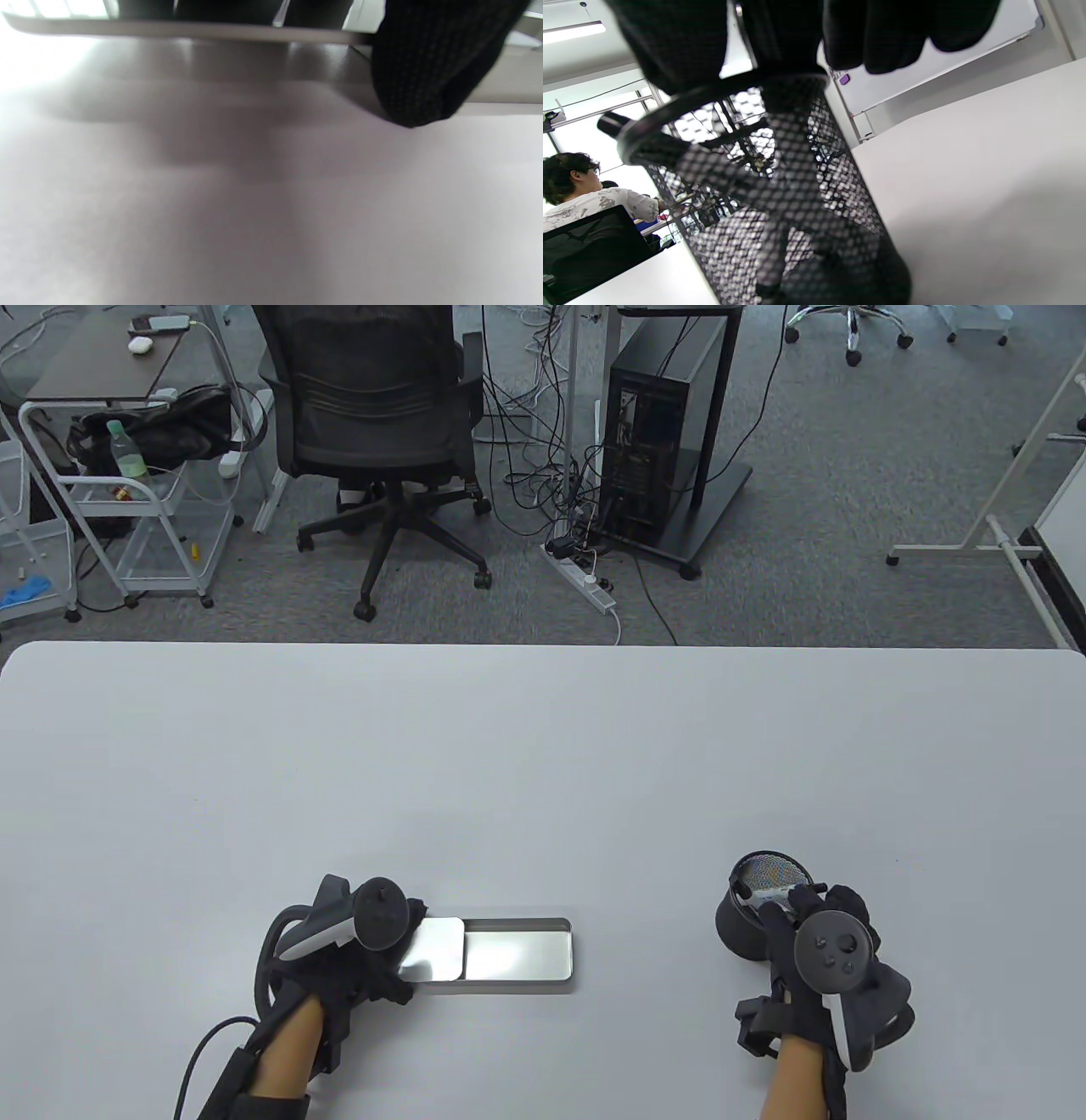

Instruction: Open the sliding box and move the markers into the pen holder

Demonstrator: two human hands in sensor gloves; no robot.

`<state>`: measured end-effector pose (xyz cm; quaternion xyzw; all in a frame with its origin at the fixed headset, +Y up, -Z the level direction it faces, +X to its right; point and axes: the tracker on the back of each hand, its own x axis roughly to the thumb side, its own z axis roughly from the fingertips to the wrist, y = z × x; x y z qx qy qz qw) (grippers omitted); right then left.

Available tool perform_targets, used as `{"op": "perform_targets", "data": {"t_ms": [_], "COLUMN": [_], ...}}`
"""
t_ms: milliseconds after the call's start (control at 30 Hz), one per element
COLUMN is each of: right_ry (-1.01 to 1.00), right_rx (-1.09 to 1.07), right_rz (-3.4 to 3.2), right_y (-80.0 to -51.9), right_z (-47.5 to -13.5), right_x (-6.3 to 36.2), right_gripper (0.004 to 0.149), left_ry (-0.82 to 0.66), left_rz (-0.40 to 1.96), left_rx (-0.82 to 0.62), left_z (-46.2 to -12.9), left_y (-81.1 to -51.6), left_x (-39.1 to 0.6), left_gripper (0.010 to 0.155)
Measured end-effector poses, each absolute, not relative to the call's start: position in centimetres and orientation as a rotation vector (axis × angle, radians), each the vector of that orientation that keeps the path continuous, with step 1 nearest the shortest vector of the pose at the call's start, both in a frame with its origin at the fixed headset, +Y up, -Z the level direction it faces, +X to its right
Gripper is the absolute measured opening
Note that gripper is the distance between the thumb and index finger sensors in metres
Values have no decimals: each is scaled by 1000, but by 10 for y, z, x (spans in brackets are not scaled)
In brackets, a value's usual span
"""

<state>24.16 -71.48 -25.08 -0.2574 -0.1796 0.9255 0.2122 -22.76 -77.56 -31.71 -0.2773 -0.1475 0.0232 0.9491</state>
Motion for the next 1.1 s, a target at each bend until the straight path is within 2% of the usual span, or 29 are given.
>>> {"op": "perform_targets", "data": {"t_ms": [233, 467, 833, 1100], "right_ry": [-640, -706, -677, -549], "right_rx": [-608, -353, 48, 275], "right_rz": [2551, 2518, 2551, 2663], "right_y": [-697, -682, -674, -691], "right_z": [-245, -244, -243, -248], "right_x": [229, 196, 132, 86], "right_gripper": [67, 70, 74, 73], "left_ry": [-300, -300, -301, -304], "left_rz": [47, 46, 47, 36], "left_rx": [-564, -564, -564, -562], "left_z": [-317, -317, -316, -316], "left_y": [-776, -776, -776, -776], "left_x": [-228, -228, -228, -228], "left_gripper": [81, 81, 81, 81]}}
